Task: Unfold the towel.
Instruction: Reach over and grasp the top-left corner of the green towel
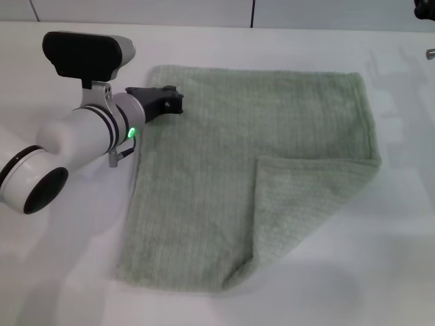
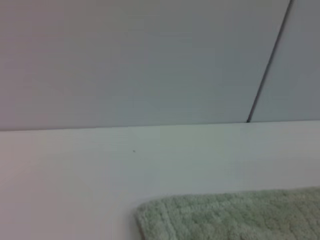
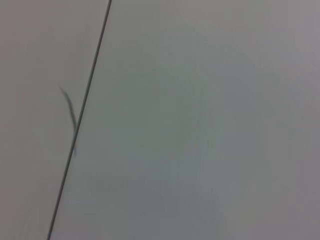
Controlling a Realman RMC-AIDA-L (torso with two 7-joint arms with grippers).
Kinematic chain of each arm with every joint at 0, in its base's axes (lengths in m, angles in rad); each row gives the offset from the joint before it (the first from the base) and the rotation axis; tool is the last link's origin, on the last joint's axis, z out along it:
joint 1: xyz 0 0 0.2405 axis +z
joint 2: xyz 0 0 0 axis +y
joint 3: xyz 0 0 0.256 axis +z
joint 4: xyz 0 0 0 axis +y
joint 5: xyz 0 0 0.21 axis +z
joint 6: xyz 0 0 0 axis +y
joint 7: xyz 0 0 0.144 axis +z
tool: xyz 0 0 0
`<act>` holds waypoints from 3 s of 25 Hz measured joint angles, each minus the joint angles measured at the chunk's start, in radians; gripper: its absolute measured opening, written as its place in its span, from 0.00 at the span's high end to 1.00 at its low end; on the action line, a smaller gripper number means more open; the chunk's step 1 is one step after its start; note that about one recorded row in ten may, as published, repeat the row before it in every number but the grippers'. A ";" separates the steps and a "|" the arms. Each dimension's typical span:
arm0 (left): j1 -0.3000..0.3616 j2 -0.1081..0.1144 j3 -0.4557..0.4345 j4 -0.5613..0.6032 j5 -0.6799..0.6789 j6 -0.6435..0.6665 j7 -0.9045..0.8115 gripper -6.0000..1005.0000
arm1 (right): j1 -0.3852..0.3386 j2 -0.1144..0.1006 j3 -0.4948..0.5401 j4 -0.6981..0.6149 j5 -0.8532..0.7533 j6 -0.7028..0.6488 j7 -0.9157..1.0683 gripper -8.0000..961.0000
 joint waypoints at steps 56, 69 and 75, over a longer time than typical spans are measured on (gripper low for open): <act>0.008 -0.006 0.001 -0.048 0.000 0.033 -0.006 1.00 | 0.006 0.000 -0.023 0.008 0.000 0.026 0.000 0.39; 0.010 -0.006 0.001 -0.042 0.000 0.029 -0.008 1.00 | -0.169 -0.032 0.030 0.449 -0.118 0.288 0.002 0.39; 0.011 -0.006 0.003 -0.032 0.000 0.024 -0.008 1.00 | -0.283 -0.029 0.149 0.747 -0.257 0.583 0.002 0.39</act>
